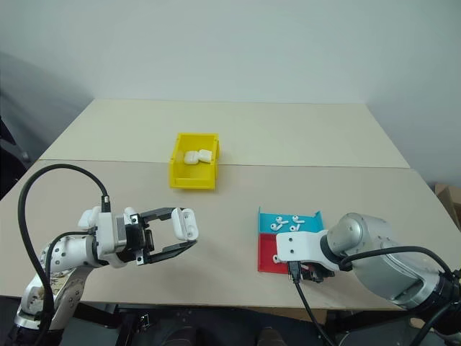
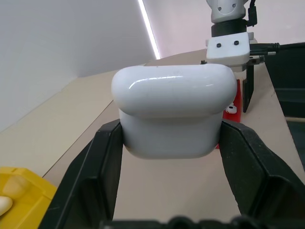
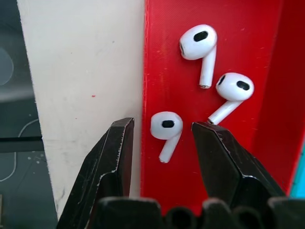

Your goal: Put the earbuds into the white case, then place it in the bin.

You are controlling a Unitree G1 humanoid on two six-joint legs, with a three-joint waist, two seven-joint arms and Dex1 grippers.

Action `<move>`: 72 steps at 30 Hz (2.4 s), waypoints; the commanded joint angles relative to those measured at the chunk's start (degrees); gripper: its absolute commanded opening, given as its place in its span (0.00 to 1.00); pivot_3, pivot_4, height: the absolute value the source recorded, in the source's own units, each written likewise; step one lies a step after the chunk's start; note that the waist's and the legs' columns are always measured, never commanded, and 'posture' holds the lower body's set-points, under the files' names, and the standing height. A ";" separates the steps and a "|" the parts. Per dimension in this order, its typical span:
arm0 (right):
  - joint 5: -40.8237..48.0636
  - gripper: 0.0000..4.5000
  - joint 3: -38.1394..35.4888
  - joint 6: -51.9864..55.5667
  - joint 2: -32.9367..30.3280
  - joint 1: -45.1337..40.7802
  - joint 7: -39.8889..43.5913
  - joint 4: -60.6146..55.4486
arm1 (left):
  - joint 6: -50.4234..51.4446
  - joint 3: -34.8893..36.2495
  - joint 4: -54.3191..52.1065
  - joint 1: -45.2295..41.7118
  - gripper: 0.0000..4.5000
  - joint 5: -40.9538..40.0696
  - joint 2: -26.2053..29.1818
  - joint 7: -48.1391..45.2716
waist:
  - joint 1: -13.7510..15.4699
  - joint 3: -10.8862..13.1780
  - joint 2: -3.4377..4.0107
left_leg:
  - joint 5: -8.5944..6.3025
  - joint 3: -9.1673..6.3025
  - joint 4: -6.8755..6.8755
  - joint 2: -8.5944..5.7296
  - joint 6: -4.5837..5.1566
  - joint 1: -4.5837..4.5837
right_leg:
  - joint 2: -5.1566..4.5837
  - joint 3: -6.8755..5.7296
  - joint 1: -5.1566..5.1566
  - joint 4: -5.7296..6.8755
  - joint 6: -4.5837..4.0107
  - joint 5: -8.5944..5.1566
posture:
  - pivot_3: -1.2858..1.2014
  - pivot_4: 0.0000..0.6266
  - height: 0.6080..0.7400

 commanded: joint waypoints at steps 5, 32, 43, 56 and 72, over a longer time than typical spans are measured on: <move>-1.31 0.48 -1.05 -0.97 -0.06 -0.01 0.56 -0.95 | -1.26 0.58 -1.03 -0.40 0.61 -0.22 0.54 0.64 | 0.01 0.00 0.00 | 0.00 0.00 0.00 0.00 0.00 0.00 | 0.00 0.00 0.00 -0.01 0.00 0.00 | 0.52 0.24 1.00; 5.89 0.14 -13.80 1.22 -1.38 -0.83 3.74 -5.34 | 4.83 -1.47 -5.22 -5.00 0.61 -7.30 -0.74 2.97 | 0.04 0.00 -0.01 | 0.00 -0.01 0.00 0.00 0.00 0.00 | 0.00 -0.01 0.02 -0.02 0.00 0.00 | 0.52 0.24 1.00; 13.60 0.14 -29.36 1.24 0.78 -0.38 -1.55 -1.01 | 14.03 -4.45 -8.98 -15.13 0.61 -17.06 -4.55 6.18 | -0.13 0.00 -0.02 | 0.00 -0.08 -0.01 -0.03 0.01 -0.01 | 0.00 -0.03 0.13 -0.17 0.02 0.01 | 0.52 0.24 1.00; 37.11 0.14 -53.99 -9.71 27.13 -5.34 -12.90 3.68 | 19.83 -3.96 -12.00 -14.57 0.61 -21.00 -2.80 6.38 | -0.01 0.02 -0.04 | 0.00 -0.22 -0.05 -0.05 0.01 0.03 | 0.03 -0.12 0.35 -0.31 0.04 0.02 | 0.52 0.24 1.00; 48.36 0.14 -44.28 -29.81 40.51 -1.83 -6.82 3.47 | 23.80 -4.15 -12.35 -15.55 0.61 -23.70 -1.40 6.51 | -0.16 0.02 -0.03 | 0.00 -0.28 -0.06 -0.03 0.01 0.13 | 0.04 -0.17 0.45 -0.33 0.05 0.03 | 0.52 0.24 1.00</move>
